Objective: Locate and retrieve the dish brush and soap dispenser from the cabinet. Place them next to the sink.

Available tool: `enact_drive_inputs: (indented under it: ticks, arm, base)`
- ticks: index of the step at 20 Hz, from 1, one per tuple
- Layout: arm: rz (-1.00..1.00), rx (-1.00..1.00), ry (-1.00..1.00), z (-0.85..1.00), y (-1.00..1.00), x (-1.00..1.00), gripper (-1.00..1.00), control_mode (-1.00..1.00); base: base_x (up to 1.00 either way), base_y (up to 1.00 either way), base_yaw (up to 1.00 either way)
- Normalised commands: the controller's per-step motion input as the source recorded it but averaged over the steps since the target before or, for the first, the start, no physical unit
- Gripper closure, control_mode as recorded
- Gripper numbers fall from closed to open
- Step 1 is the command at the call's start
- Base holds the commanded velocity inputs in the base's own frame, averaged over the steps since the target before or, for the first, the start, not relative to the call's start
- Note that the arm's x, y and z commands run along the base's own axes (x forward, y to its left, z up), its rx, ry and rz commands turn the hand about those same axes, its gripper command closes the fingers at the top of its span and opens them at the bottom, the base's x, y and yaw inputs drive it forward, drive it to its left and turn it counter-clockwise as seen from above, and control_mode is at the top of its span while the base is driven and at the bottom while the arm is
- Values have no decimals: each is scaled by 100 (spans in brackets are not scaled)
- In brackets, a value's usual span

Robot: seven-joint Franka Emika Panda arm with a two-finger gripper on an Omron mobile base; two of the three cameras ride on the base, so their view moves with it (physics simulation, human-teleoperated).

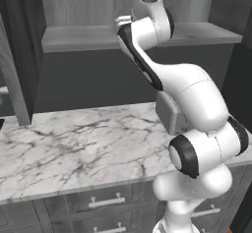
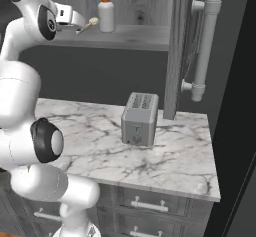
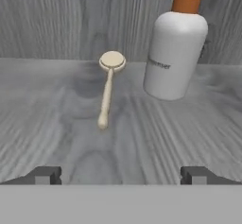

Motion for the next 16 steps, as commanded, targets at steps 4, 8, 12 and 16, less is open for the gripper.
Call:
enact_drive_inputs:
  ticks: [4, 8, 12, 16]
  arm:
    - [1, -7, 15, -1, 1, 72, -100, -100]
    - [0, -3, 3, -8, 10, 57, -100, -100]
    - [-5, 0, -3, -22, 16, 47, -100, -100]
    - [-9, 0, -3, -45, 0, 42, -100, -100]
  base:
    - [0, 0, 0]
    - [0, 0, 0]
    - [0, 0, 0]
    - [0, 0, 0]
